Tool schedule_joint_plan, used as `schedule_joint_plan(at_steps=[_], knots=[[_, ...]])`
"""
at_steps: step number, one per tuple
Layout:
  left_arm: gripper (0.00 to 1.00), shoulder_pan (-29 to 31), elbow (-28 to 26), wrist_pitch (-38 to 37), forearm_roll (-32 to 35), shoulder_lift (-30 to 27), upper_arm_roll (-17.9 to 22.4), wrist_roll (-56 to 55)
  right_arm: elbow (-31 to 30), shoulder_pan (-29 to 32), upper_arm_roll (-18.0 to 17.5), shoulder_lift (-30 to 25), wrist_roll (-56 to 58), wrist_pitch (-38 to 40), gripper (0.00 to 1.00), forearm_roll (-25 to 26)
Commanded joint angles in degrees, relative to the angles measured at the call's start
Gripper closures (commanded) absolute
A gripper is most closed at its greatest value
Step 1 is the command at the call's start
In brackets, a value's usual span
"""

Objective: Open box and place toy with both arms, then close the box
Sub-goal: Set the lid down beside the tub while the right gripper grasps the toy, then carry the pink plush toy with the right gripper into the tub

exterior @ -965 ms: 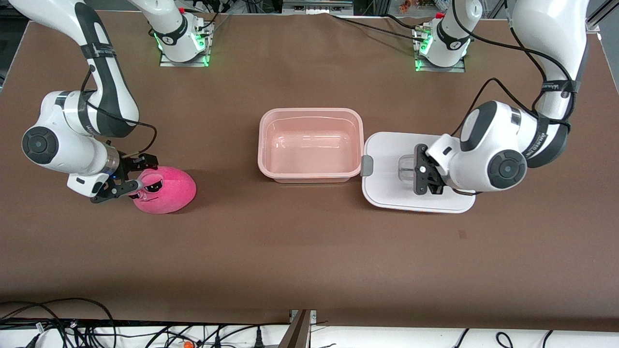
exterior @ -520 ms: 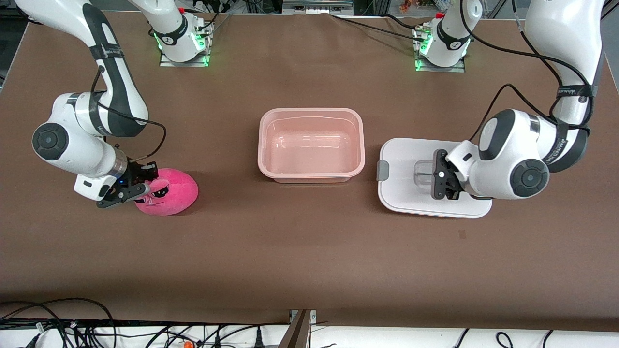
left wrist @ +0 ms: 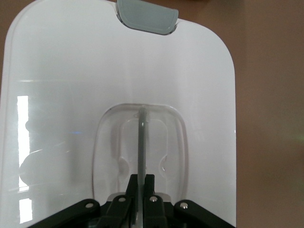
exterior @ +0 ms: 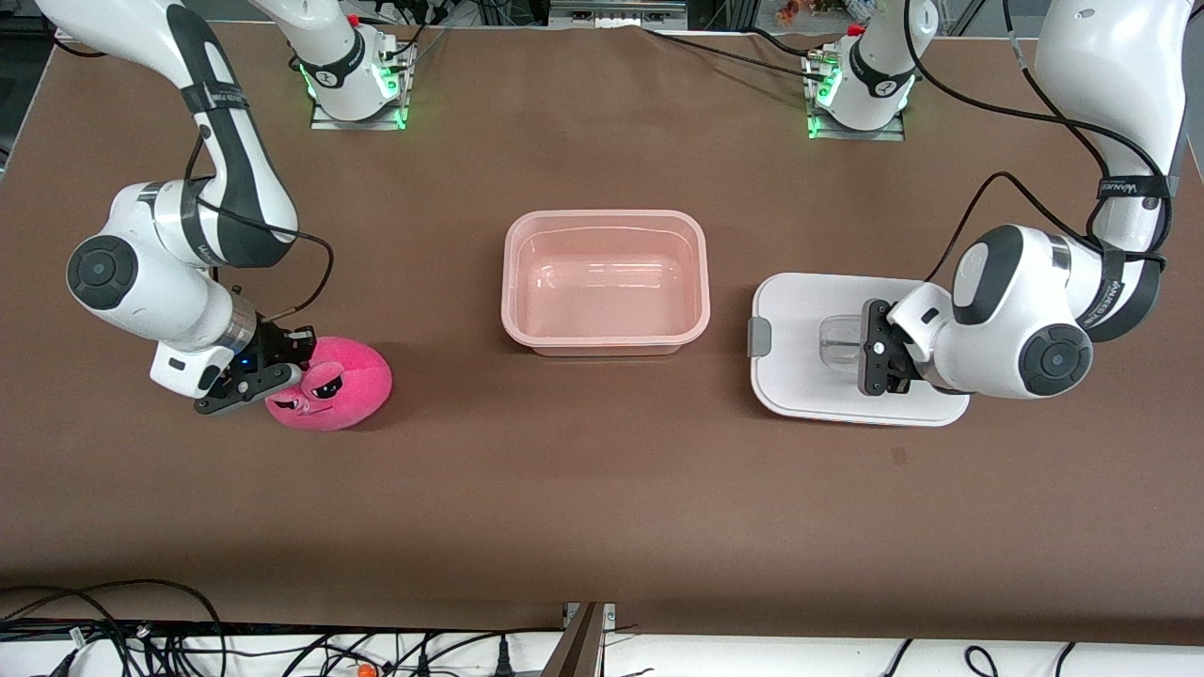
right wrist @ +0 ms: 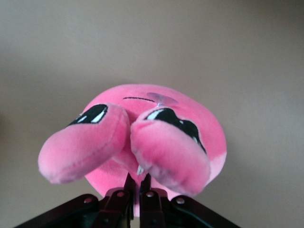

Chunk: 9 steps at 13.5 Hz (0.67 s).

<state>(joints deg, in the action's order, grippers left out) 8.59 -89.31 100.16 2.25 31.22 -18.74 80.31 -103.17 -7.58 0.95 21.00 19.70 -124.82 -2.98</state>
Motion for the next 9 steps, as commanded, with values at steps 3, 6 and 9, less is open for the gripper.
schedule_joint_plan(at_steps=[3,6,9], knots=[[1.00,1.34,1.77,-1.37,0.56,0.42,-0.69,1.43,13.49,-0.50,-6.37,-0.78,3.68,20.89,1.00,-0.98],[1.00,0.82,2.91,-2.43,0.39,0.15,-1.04,0.81,19.30,-1.29,-15.86,-0.87,5.08,29.35,1.00,3.92],[1.00,0.47,3.80,-2.51,0.04,0.33,-1.12,0.46,22.22,-1.47,-22.91,-1.13,5.09,32.27,1.00,6.23]])
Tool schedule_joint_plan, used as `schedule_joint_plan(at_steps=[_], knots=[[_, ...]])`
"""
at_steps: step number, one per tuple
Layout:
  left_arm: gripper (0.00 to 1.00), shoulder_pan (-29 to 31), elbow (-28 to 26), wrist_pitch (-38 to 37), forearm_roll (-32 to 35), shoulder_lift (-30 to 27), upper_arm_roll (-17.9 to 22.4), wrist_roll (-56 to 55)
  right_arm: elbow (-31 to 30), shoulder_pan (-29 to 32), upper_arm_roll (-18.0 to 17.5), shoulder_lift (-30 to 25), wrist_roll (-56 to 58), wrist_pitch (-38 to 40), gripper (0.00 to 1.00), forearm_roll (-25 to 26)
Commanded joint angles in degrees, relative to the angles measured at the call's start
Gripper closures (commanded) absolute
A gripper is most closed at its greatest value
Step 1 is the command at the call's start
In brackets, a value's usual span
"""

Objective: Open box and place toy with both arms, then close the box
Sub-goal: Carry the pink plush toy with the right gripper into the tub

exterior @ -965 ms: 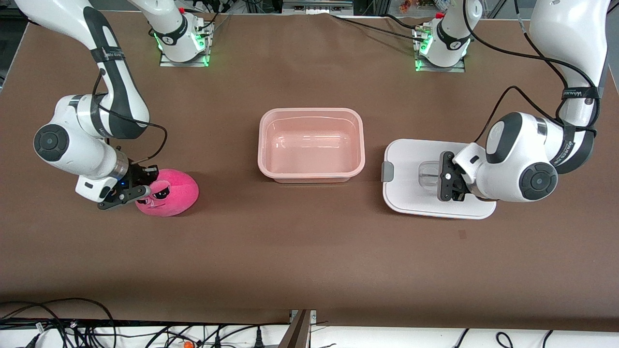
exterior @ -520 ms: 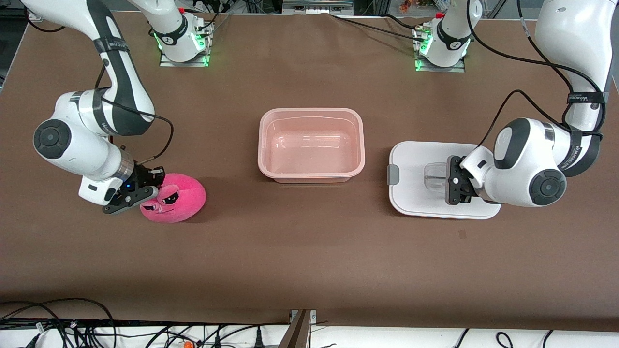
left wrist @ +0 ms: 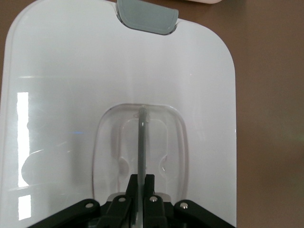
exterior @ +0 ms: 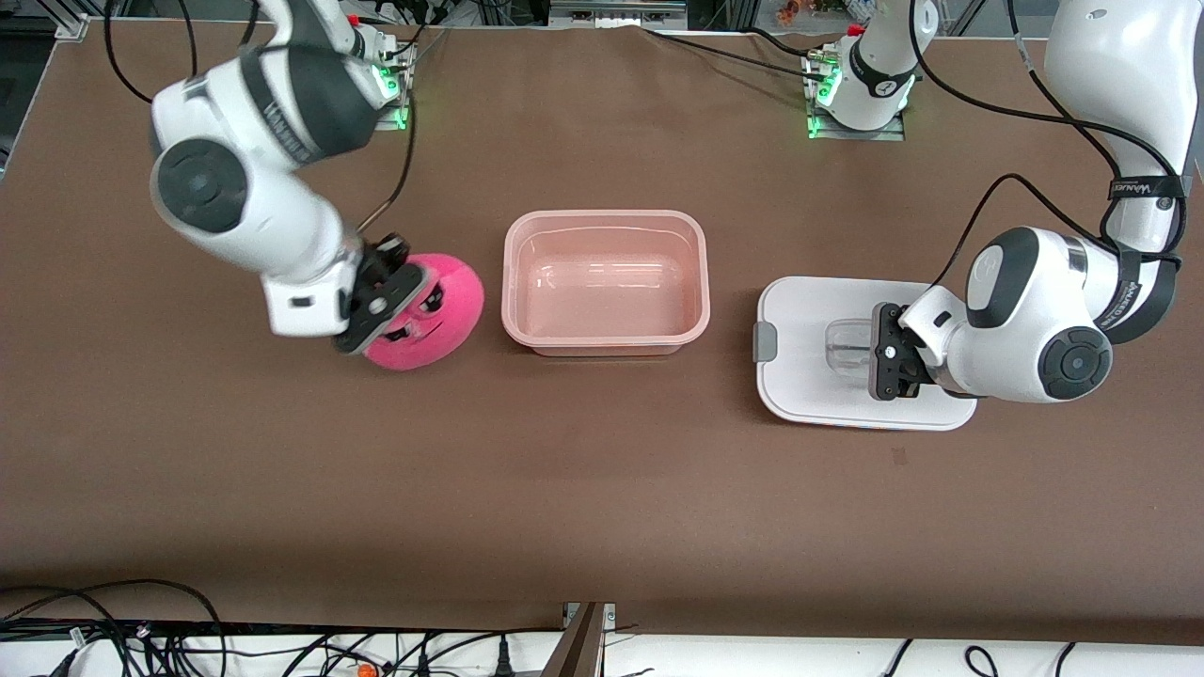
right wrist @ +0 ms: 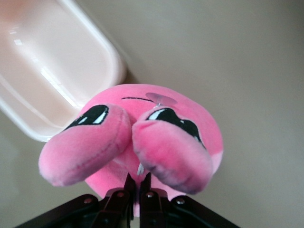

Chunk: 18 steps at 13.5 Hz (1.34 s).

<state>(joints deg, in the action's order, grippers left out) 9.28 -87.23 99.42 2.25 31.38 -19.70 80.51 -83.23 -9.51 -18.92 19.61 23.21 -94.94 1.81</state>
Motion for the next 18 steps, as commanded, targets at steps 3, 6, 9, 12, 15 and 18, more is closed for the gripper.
schedule_joint_plan(at_steps=[3,6,9,12,15,18], knots=[[1.00,-0.40,1.89,-2.21,0.30,0.08,-0.25,-1.76,2.29,-6.19,-4.90,0.87,1.66,2.31,1.00,8.01],[1.00,-0.40,1.89,-2.30,0.39,0.17,-0.25,-1.85,2.20,-12.89,-4.81,2.71,1.05,2.31,1.00,15.13],[1.00,-0.40,1.89,-2.30,0.21,0.26,-0.25,-1.76,2.11,-14.57,-4.81,3.16,1.57,2.65,1.00,15.50],[1.00,-0.40,1.89,-2.30,0.39,0.35,-0.17,-1.59,2.29,-15.10,-4.81,2.81,2.45,5.64,1.00,18.84],[1.00,-0.40,1.89,-2.30,0.74,0.35,-0.17,-1.50,2.20,-15.28,-4.81,4.11,3.60,5.12,1.00,19.90],[1.00,-0.23,1.89,-2.30,0.39,0.52,-0.17,-1.58,2.29,-19.05,-4.64,5.87,-0.95,4.24,1.00,21.21]])
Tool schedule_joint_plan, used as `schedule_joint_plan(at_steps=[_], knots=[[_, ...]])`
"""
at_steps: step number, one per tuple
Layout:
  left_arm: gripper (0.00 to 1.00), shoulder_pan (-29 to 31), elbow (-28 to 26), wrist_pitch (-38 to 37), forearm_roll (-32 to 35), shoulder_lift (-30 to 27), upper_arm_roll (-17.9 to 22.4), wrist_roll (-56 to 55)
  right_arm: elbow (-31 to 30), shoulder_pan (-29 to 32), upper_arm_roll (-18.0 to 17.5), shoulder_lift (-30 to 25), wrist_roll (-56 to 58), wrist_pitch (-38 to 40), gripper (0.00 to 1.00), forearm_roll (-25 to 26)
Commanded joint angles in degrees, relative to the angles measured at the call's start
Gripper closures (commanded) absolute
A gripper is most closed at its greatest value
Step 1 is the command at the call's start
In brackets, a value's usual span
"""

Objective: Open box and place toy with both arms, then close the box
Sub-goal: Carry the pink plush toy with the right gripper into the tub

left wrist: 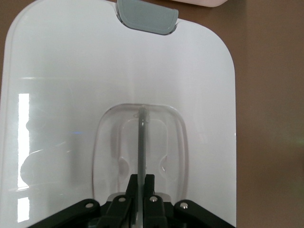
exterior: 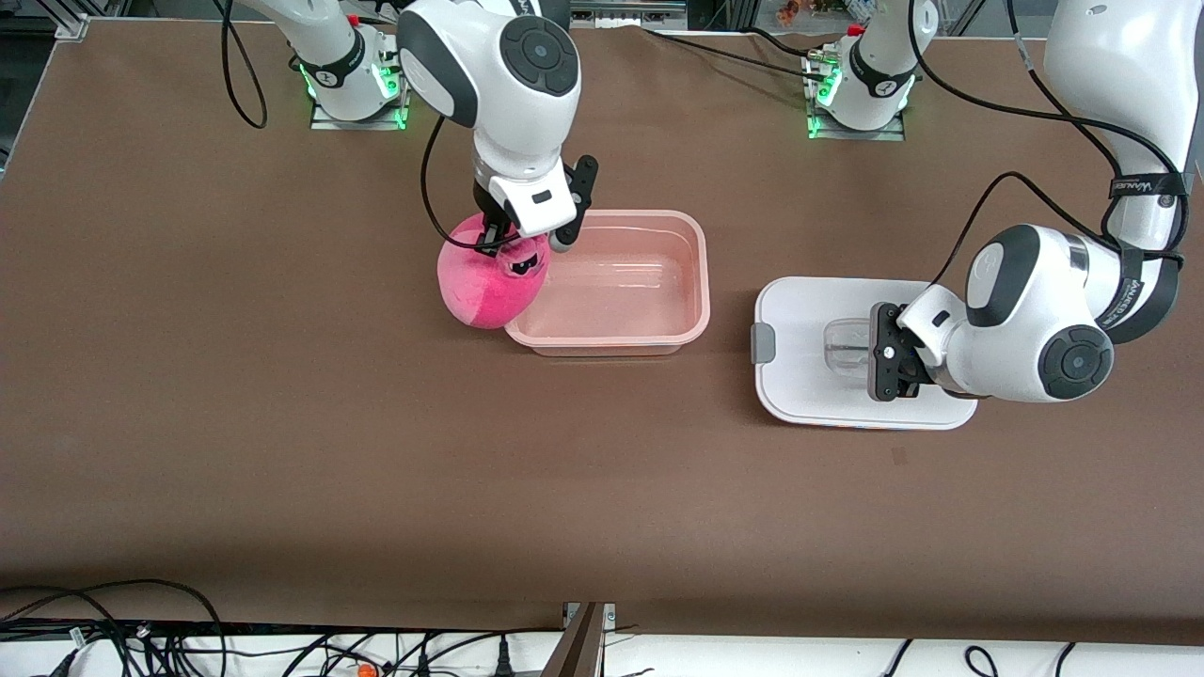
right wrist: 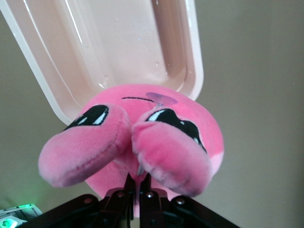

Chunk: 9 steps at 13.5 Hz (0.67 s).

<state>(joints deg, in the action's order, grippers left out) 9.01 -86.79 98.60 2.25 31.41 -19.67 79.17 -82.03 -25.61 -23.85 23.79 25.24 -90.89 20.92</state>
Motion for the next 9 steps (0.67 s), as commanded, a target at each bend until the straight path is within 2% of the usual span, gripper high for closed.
schedule_joint_plan(at_steps=[1,2,3,4,7,9], knots=[[1.00,0.22,1.45,-1.49,0.30,0.59,-0.11,-0.15,1.17,-3.99,0.30,2.48,-5.53,-0.34,1.00,2.28],[1.00,0.22,1.45,-1.49,0.21,0.67,-0.11,-0.15,1.17,-5.14,0.30,3.19,-7.99,-1.99,1.00,2.37],[1.00,0.22,1.45,-1.49,0.21,0.67,-0.11,-0.24,1.17,-5.93,0.30,3.80,-11.76,-3.75,0.84,2.37],[1.00,0.22,1.45,-1.49,0.21,0.67,-0.11,-0.24,1.17,-6.03,0.30,3.98,-16.23,-4.90,0.01,2.20],[1.00,0.31,1.45,-1.40,0.21,0.85,-0.11,-0.15,4.23,-6.11,-0.14,3.72,-25.48,-7.37,0.00,0.10],[1.00,0.31,1.45,-1.40,0.13,0.85,-0.11,-0.15,7.22,-5.94,0.03,3.02,-26.82,-6.24,0.00,-5.25]])
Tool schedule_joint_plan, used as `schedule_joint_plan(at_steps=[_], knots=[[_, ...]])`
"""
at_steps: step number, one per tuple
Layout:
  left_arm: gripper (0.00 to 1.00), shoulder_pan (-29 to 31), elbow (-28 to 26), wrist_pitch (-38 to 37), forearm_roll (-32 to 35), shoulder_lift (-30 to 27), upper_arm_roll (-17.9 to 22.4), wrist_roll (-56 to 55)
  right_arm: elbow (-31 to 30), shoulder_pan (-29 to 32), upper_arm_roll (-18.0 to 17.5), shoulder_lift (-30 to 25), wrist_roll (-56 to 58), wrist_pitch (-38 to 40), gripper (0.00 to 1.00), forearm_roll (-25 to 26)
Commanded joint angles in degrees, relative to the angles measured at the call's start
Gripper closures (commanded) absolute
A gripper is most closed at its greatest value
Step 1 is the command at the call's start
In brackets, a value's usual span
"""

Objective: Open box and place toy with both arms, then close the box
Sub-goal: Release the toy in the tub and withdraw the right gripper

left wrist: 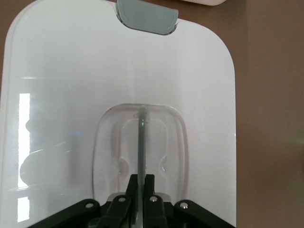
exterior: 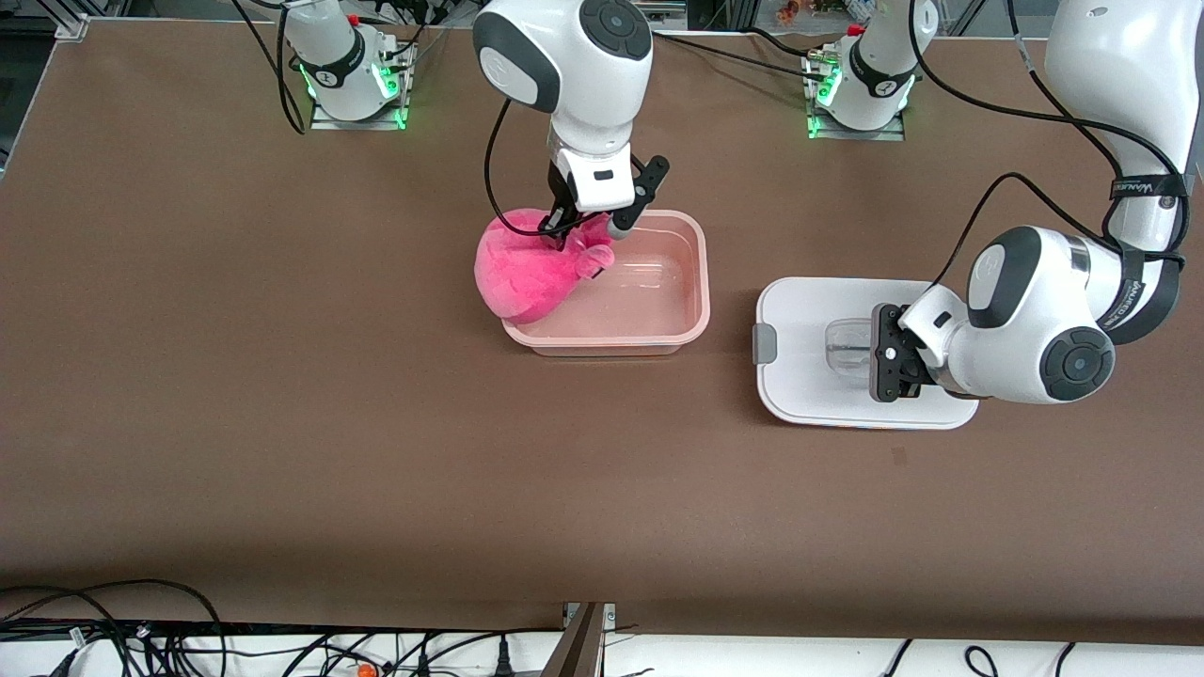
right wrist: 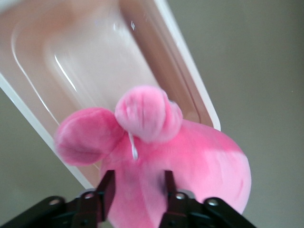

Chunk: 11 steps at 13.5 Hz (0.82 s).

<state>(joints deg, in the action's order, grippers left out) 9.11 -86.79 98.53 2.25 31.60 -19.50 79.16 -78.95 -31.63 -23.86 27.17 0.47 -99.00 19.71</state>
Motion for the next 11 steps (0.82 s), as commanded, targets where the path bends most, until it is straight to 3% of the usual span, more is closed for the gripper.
schedule_joint_plan(at_steps=[1,4,8,9,11], knots=[[1.00,0.21,1.45,-1.32,0.13,0.66,-0.28,-0.15,5.46,0.25,0.22,-0.71,-2.05,3.19,0.00,-5.45],[1.00,0.12,1.45,-1.32,0.13,0.66,-0.28,-0.32,8.20,0.51,0.92,-1.59,-2.14,7.93,0.00,-5.47],[1.00,-1.89,5.04,-4.11,-2.77,0.05,-2.29,-1.03,8.29,5.68,9.78,-4.05,-2.23,12.43,0.00,-8.09],[1.00,-2.16,8.19,-8.48,-3.73,-0.04,-4.56,-1.12,8.29,8.57,14.06,-5.18,-2.14,12.61,0.00,-11.15],[1.00,-2.43,12.59,-12.55,-3.92,-0.13,-7.65,-1.56,8.29,13.24,19.27,-5.28,-1.79,12.61,0.00,-16.87]])
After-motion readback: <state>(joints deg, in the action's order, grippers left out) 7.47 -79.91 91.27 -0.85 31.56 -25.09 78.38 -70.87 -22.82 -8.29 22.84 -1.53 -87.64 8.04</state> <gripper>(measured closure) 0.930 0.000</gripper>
